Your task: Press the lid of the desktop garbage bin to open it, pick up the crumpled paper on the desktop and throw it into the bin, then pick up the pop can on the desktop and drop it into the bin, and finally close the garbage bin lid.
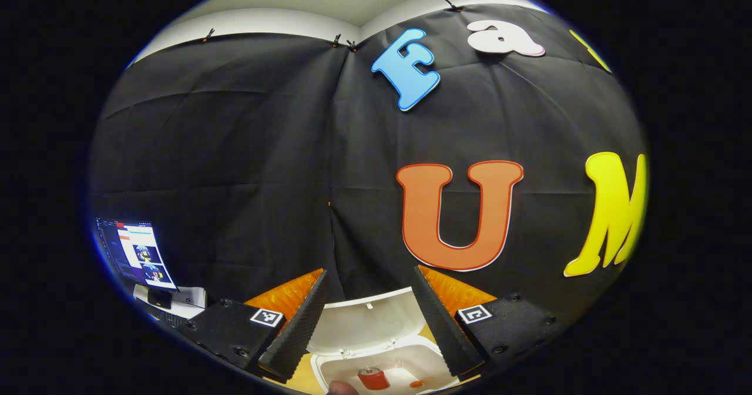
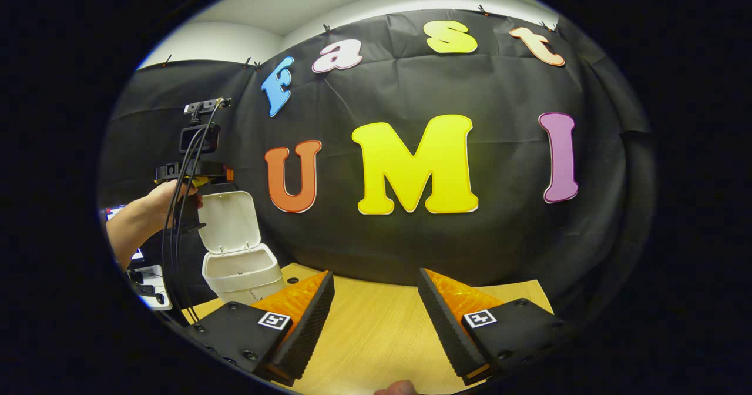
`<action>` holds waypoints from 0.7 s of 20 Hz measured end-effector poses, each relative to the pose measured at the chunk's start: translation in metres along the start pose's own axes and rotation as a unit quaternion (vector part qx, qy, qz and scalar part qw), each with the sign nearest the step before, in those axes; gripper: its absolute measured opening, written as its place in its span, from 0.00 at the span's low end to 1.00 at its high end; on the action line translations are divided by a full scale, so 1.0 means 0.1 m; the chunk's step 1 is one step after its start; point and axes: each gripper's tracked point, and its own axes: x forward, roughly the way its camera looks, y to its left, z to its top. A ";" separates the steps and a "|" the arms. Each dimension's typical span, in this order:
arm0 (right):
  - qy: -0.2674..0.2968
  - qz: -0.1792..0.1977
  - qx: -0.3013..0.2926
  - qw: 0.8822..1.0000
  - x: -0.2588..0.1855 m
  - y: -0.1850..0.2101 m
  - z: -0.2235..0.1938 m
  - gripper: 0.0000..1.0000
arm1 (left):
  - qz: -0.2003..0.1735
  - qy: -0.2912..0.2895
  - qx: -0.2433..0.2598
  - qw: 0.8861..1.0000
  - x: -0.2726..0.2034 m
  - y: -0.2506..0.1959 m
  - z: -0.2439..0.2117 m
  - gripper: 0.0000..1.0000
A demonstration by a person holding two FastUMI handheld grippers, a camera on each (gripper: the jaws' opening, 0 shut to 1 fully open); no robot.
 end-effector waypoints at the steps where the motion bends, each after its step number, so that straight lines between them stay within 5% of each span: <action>1: 0.000 0.000 0.001 1.000 0.00 0.00 0.02 0.90 | 0.004 0.006 -0.007 1.000 0.07 0.00 -0.03 0.92; 14: -0.002 -0.011 0.008 1.000 -0.04 0.01 0.04 0.90 | 0.022 0.074 -0.024 0.997 0.28 -0.03 -0.38 0.93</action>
